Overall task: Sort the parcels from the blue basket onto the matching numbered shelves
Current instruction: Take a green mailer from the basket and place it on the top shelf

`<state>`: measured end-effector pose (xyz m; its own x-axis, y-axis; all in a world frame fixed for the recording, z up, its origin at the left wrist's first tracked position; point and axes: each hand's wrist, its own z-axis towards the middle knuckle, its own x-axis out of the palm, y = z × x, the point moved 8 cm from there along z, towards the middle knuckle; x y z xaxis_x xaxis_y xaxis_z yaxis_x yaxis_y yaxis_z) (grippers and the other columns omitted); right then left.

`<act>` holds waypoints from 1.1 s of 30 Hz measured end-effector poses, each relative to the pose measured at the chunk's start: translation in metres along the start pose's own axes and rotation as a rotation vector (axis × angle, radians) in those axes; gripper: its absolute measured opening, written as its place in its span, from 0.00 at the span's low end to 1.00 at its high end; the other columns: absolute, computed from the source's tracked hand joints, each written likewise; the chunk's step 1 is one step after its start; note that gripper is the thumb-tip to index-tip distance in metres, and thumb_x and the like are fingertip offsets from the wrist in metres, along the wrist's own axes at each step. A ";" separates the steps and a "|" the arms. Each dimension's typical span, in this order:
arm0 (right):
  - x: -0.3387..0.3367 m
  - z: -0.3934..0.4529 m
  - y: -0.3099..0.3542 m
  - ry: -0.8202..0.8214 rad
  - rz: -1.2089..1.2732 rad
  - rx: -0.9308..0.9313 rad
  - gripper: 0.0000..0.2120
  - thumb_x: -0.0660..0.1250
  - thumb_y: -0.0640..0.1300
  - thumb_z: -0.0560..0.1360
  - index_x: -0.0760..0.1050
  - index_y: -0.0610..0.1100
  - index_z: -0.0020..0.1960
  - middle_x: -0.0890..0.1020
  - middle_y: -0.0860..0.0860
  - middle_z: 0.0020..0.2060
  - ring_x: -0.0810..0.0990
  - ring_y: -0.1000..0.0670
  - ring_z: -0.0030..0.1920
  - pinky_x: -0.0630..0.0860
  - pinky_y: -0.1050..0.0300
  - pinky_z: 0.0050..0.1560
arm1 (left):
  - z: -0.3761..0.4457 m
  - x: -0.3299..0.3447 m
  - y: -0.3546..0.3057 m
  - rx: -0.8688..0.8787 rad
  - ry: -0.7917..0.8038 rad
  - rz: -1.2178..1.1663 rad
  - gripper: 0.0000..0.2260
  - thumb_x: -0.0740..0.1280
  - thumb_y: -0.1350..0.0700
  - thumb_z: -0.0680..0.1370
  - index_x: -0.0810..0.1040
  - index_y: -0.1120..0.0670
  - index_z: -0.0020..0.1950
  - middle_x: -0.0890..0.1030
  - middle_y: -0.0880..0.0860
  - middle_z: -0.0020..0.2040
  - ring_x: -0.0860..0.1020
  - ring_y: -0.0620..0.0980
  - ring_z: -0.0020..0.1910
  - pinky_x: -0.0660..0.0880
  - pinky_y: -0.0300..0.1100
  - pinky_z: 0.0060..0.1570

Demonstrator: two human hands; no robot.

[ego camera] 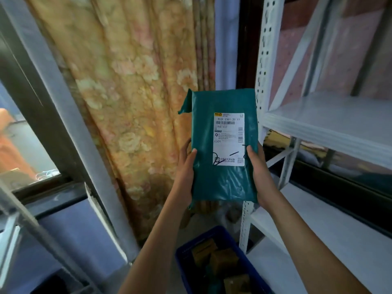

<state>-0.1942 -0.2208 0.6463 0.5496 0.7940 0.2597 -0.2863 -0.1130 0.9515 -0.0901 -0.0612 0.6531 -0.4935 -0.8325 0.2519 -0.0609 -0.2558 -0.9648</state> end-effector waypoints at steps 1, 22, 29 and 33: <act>0.000 -0.001 0.007 -0.003 0.006 -0.009 0.16 0.59 0.57 0.82 0.66 0.67 0.69 0.80 0.59 0.62 0.80 0.52 0.62 0.76 0.43 0.64 | -0.002 0.003 -0.006 -0.003 0.004 -0.005 0.13 0.60 0.45 0.83 0.71 0.29 0.65 0.75 0.50 0.67 0.79 0.55 0.61 0.79 0.59 0.57; -0.090 -0.132 0.189 -0.503 -0.276 -0.226 0.22 0.55 0.56 0.84 0.58 0.61 0.77 0.75 0.62 0.64 0.75 0.61 0.61 0.73 0.62 0.55 | -0.057 0.175 -0.071 -0.045 0.574 -0.324 0.15 0.61 0.51 0.84 0.71 0.35 0.69 0.81 0.48 0.64 0.82 0.53 0.59 0.80 0.54 0.57; -0.139 -0.222 0.268 -0.641 -0.291 -0.344 0.19 0.57 0.57 0.83 0.61 0.63 0.73 0.76 0.65 0.62 0.75 0.59 0.64 0.71 0.54 0.68 | -0.139 0.261 -0.117 0.065 0.743 -0.339 0.13 0.57 0.50 0.85 0.72 0.35 0.66 0.80 0.45 0.63 0.79 0.48 0.61 0.78 0.52 0.60; -0.163 -0.274 0.317 -0.699 -0.272 -0.403 0.15 0.56 0.57 0.83 0.61 0.65 0.70 0.77 0.61 0.61 0.77 0.53 0.63 0.75 0.50 0.63 | -0.195 0.313 -0.149 0.119 0.817 -0.368 0.14 0.57 0.51 0.85 0.70 0.38 0.69 0.80 0.45 0.62 0.81 0.45 0.59 0.81 0.45 0.51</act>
<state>-0.5897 -0.2218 0.8607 0.9603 0.1962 0.1986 -0.2583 0.3550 0.8985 -0.4048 -0.1882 0.8610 -0.9256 -0.0915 0.3673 -0.2688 -0.5243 -0.8080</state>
